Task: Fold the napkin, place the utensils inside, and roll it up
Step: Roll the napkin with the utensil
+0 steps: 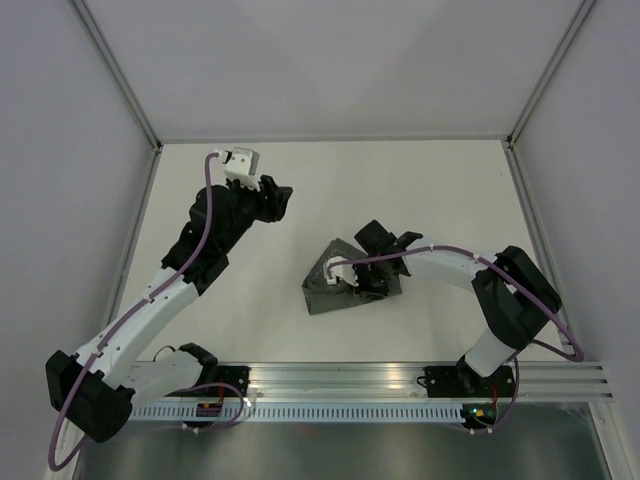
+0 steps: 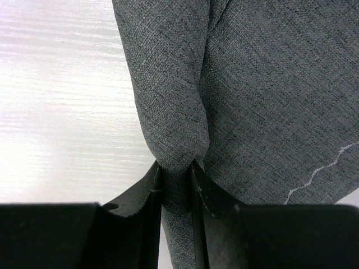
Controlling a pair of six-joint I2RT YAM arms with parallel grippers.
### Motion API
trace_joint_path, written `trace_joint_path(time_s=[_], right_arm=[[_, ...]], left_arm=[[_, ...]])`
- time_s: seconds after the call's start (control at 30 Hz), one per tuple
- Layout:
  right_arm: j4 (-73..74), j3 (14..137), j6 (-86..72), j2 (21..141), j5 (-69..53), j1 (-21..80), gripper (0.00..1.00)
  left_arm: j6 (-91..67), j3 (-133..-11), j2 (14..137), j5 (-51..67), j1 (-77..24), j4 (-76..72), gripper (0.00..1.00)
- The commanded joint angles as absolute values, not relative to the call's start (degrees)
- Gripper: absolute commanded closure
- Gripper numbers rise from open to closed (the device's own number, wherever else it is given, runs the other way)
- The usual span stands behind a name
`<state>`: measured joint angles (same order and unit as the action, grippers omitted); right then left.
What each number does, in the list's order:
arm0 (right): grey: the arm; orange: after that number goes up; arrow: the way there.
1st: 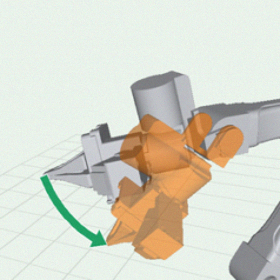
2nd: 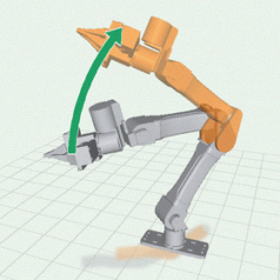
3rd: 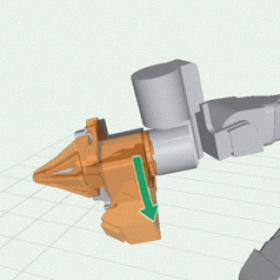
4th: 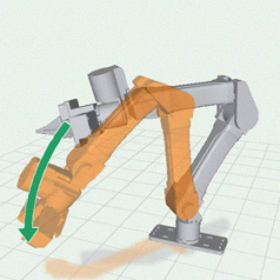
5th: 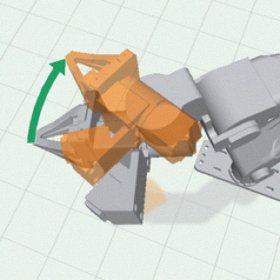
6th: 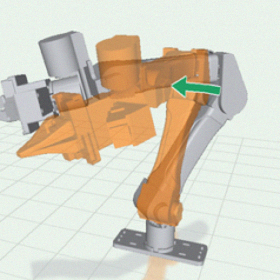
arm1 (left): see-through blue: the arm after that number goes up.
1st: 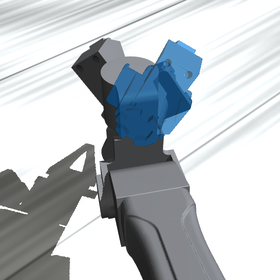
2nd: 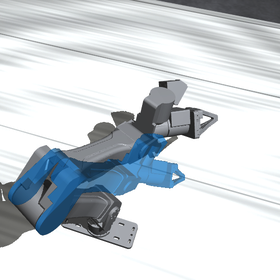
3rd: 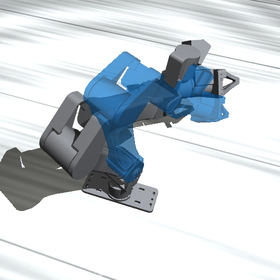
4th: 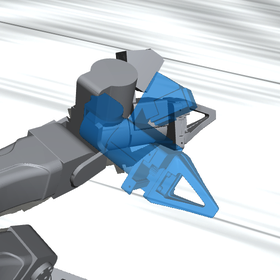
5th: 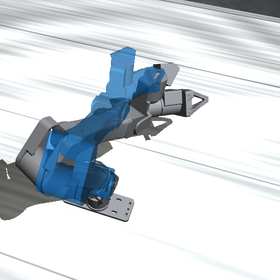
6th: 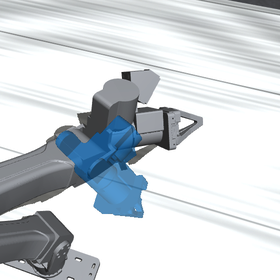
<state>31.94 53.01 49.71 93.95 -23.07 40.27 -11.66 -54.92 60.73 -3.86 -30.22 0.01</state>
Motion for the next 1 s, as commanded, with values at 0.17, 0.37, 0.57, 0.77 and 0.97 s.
trace_joint_path(time_s=[0.17,0.37,0.57,0.77,0.97], right_arm=[[43.32,55.98,51.33,104.41,-27.77,35.95,1.00],[46.40,59.76,52.64,108.45,-29.18,34.02,0.99],[48.95,61.87,53.61,111.27,-30.23,33.05,0.99],[50.89,63.81,53.96,113.55,-31.11,32.52,0.99],[52.29,65.47,53.88,115.66,-31.38,32.17,0.99]], left_arm=[[-3.53,-43.60,54.67,-0.26,-35.41,-14.23,0.44],[-3.16,-39.29,54.14,5.17,-38.32,-17.57,0.41],[2.44,-36.83,56.68,2.48,-47.43,-16.00,0.41],[0.62,-32.18,55.90,-3.25,-50.88,-19.59,0.40],[5.79,-27.69,58.88,-6.50,-58.87,-22.94,0.40]])
